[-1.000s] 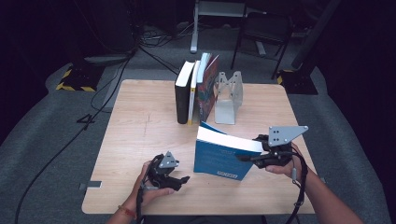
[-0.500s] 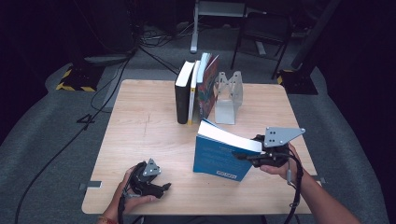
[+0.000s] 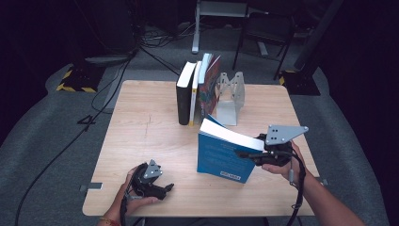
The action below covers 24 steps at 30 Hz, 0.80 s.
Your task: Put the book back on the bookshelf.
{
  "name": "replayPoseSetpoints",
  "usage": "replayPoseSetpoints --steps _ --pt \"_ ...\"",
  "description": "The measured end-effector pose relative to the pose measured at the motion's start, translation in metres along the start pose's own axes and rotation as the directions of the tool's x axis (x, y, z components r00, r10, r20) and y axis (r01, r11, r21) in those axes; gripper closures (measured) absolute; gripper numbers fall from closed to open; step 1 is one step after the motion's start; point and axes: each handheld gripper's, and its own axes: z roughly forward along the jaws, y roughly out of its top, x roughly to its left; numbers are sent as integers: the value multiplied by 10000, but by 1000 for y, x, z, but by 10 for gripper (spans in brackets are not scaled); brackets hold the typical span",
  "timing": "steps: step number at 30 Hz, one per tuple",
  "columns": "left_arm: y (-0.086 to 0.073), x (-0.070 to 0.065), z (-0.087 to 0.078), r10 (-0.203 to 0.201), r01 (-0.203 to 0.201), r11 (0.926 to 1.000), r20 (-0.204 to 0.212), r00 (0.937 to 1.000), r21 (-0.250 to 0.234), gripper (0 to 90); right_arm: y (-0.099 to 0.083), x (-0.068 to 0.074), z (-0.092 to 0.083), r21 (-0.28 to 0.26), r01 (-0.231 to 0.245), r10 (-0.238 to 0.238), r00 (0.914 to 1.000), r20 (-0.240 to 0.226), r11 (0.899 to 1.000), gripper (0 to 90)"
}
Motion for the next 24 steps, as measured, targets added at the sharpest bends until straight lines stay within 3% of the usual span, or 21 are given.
replayPoseSetpoints --steps 11,17,24 --pt "0 1 0 34 -34 10000 57 10000 25 146 14 -16 -16 625 -908 853 9927 855 9939 607" --pt "0 2 1 76 -76 10000 107 9999 18 142 21 -21 -24 955 -909 756 9854 1527 9913 607" --pt "1 2 1 78 -79 10000 34 10000 27 138 25 -32 -32 1179 -1239 948 9693 2269 9853 608"
